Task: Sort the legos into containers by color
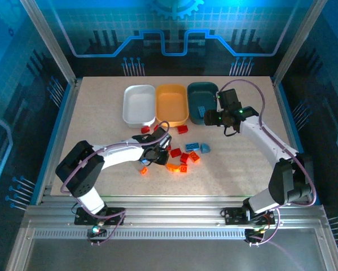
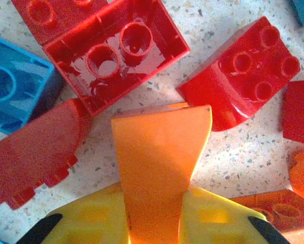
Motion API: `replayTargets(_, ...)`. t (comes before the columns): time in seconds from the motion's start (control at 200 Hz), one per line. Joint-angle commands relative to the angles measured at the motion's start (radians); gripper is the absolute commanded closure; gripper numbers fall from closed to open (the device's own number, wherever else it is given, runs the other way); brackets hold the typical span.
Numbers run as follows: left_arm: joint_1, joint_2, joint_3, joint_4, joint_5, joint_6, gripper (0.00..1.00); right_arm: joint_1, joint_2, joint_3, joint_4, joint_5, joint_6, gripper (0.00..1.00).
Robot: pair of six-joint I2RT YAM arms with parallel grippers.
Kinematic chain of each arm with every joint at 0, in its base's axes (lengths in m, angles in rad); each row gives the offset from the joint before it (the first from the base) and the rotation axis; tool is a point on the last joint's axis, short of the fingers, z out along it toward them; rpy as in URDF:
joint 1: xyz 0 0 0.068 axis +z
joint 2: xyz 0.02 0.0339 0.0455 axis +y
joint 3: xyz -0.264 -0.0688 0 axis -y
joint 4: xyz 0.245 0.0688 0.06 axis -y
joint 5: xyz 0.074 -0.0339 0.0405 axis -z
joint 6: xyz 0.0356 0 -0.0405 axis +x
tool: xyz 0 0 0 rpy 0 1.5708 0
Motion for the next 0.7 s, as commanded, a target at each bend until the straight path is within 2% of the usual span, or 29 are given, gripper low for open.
replayTargets(0.0, -0.022, -0.038, -0.034, -0.028, -0.037, 0.011, 0.78, 0.012, -0.023, -0.006, 0.012, -0.011, 0.012, 0.34)
replayTargets(0.125, -0.026, -0.07, -0.041, -0.04, -0.045, -0.003, 0.84, 0.015, -0.031, -0.01, 0.013, -0.011, 0.011, 0.34)
replayTargets(0.37, -0.037, -0.172, 0.038, -0.154, -0.091, -0.014, 0.84, 0.009, -0.045, -0.031, 0.018, 0.005, 0.002, 0.34)
replayTargets(0.515, -0.018, -0.131, 0.23, -0.25, -0.14, 0.005, 0.83, 0.002, -0.069, -0.058, 0.026, 0.003, 0.008, 0.34)
replayTargets(0.695, 0.061, 0.079, 0.543, -0.304, -0.126, 0.053, 0.84, -0.008, -0.122, -0.127, 0.036, -0.024, 0.028, 0.34)
